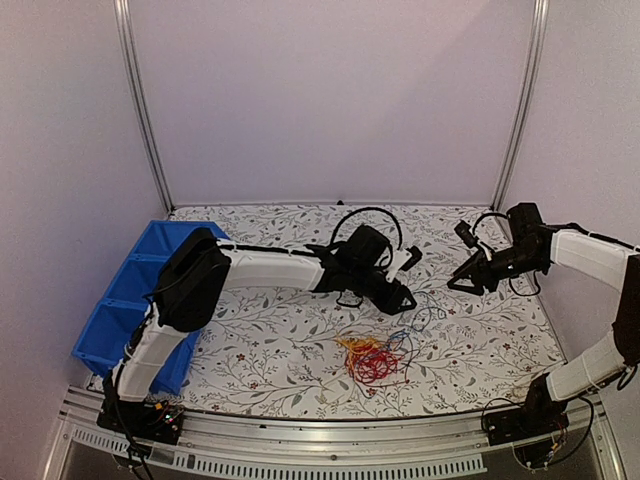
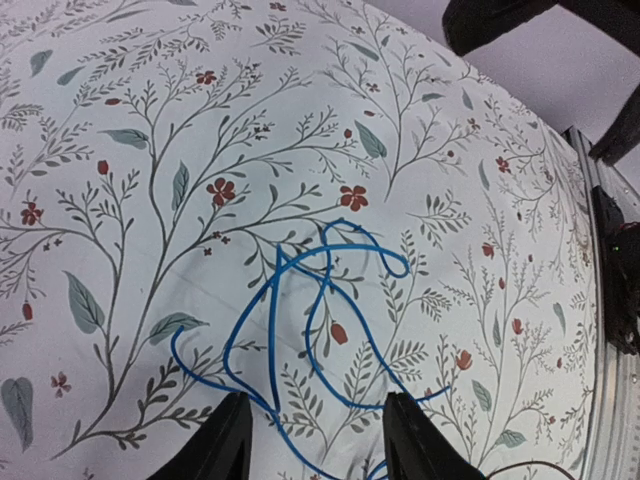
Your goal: Untangle the cables
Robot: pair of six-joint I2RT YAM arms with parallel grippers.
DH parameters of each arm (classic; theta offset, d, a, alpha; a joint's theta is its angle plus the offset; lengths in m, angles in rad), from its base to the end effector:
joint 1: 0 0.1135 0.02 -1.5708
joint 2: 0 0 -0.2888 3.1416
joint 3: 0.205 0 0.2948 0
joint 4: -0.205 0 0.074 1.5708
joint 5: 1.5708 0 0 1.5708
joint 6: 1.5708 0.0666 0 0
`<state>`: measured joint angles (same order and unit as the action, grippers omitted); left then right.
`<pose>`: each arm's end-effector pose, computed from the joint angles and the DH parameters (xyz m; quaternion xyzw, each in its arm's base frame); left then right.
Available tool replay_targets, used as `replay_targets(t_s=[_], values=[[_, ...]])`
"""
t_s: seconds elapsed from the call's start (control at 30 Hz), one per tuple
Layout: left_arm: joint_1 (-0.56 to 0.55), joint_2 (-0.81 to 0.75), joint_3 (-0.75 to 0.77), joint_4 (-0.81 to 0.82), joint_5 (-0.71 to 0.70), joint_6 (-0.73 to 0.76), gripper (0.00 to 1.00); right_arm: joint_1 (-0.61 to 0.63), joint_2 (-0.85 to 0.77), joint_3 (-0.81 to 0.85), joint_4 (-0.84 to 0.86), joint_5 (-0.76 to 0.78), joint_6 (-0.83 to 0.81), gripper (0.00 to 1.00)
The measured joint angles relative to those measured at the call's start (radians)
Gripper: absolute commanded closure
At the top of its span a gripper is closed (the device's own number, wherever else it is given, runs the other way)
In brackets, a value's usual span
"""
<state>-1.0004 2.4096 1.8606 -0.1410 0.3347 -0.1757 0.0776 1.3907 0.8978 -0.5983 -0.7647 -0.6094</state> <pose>0.3152 -0.5319 0.1200 0.4225 0.7887 -0.3586 0.2661 0.3028 0.0698 0.2056 -0.3870 0.8188 0.2918 0.3079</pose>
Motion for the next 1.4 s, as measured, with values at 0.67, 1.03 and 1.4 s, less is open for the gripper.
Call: replay_targets(t_s=[0.67, 1.03, 1.4], values=[[0.025, 0.08, 0.101, -0.006, -0.007, -0.089, 1.0, 0.0, 0.0, 0.0, 0.021, -0.004, 0.011, 0.44], [0.121, -0.129, -0.032, -0.018, -0.072, -0.071, 1.0, 0.0, 0.0, -0.003, 0.047, 0.019, 0.014, 0.44], [0.322, -0.528, -0.039, -0.04, -0.201, -0.021, 1.0, 0.0, 0.012, -0.014, 0.069, 0.053, 0.019, 0.44]])
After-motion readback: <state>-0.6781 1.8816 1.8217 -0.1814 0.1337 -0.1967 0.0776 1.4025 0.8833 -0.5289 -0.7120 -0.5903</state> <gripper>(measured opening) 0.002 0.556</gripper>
